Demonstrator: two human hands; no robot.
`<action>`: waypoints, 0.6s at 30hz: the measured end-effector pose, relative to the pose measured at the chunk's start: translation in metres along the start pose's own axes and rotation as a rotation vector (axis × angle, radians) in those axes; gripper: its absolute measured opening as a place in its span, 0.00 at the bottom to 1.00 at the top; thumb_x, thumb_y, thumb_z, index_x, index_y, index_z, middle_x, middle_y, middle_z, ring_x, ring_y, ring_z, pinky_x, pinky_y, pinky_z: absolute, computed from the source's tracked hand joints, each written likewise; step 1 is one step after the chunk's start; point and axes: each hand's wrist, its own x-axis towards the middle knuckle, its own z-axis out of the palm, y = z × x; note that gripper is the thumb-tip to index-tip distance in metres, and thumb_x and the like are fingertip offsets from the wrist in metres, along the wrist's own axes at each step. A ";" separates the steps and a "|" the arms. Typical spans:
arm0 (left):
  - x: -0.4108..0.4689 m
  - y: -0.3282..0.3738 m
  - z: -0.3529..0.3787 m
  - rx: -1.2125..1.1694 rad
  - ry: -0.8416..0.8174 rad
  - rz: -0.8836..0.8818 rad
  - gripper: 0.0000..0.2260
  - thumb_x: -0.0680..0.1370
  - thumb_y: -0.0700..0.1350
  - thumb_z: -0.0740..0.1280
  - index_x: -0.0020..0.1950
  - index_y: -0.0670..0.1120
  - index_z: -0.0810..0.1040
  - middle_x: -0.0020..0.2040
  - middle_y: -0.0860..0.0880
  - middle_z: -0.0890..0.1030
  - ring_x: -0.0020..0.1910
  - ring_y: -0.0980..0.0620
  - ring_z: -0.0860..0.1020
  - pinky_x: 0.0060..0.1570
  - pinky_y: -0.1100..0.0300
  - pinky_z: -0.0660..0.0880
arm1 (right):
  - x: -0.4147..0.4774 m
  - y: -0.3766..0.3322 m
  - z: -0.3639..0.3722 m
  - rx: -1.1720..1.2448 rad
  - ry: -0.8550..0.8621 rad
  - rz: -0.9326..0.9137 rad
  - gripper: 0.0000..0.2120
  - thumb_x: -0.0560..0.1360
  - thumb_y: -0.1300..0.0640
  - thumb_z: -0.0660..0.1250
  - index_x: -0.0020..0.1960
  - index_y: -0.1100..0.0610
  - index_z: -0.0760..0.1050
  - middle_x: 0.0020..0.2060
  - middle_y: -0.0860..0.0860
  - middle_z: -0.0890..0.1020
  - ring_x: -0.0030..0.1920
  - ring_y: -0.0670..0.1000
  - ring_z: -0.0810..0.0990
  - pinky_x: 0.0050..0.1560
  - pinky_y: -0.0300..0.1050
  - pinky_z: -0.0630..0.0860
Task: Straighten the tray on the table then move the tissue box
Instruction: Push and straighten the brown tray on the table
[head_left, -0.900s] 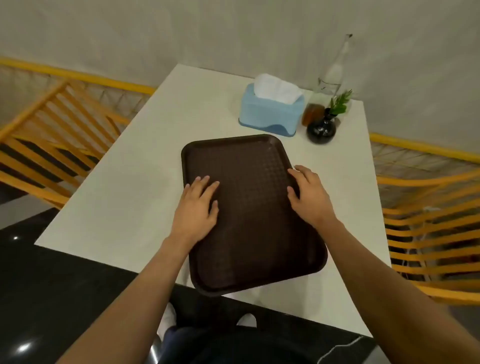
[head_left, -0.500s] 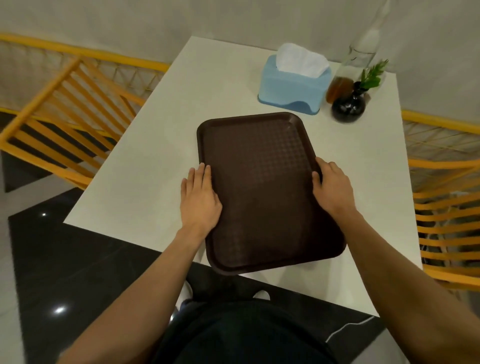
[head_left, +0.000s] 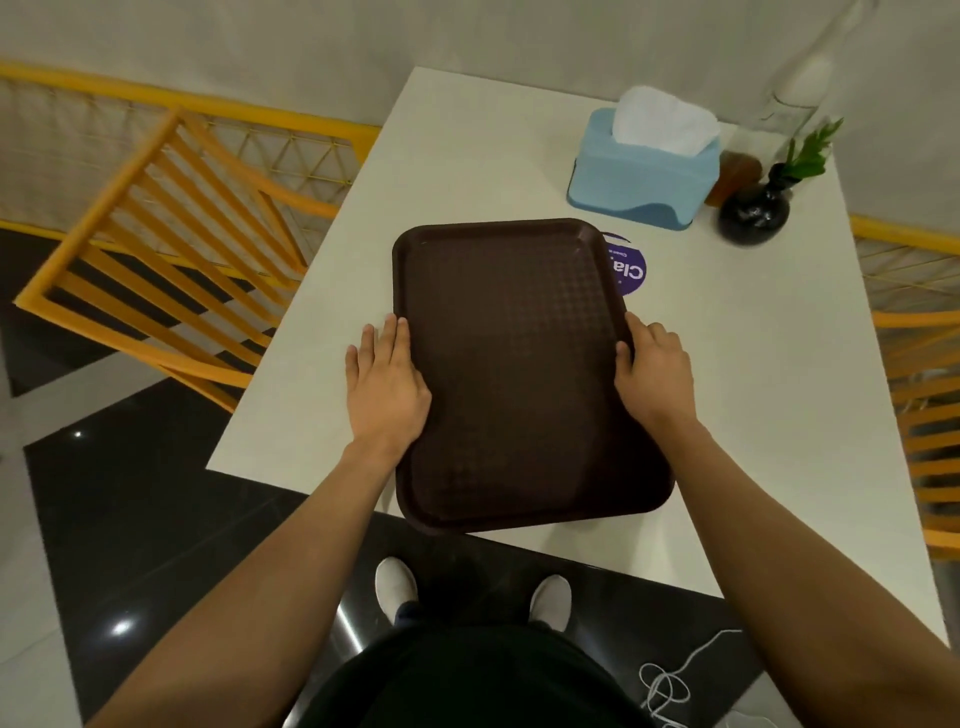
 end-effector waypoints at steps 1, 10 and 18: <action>0.005 -0.008 -0.002 0.003 -0.003 0.004 0.26 0.83 0.47 0.52 0.82 0.46 0.57 0.82 0.46 0.57 0.81 0.42 0.53 0.79 0.44 0.48 | -0.001 -0.008 0.003 -0.008 0.006 0.003 0.23 0.85 0.51 0.58 0.77 0.55 0.65 0.68 0.58 0.76 0.65 0.61 0.74 0.66 0.59 0.71; 0.055 -0.068 -0.020 -0.031 -0.022 0.099 0.25 0.83 0.45 0.53 0.82 0.46 0.57 0.82 0.47 0.57 0.81 0.45 0.53 0.79 0.45 0.48 | 0.001 -0.068 0.023 -0.040 0.028 0.044 0.24 0.84 0.50 0.60 0.77 0.56 0.65 0.67 0.59 0.75 0.63 0.62 0.74 0.64 0.60 0.71; 0.077 -0.096 -0.034 -0.043 0.031 0.125 0.25 0.82 0.51 0.57 0.79 0.45 0.63 0.78 0.45 0.66 0.78 0.43 0.61 0.77 0.42 0.54 | -0.009 -0.091 0.038 -0.056 -0.053 -0.018 0.33 0.83 0.40 0.57 0.81 0.56 0.54 0.78 0.58 0.64 0.75 0.62 0.63 0.74 0.63 0.60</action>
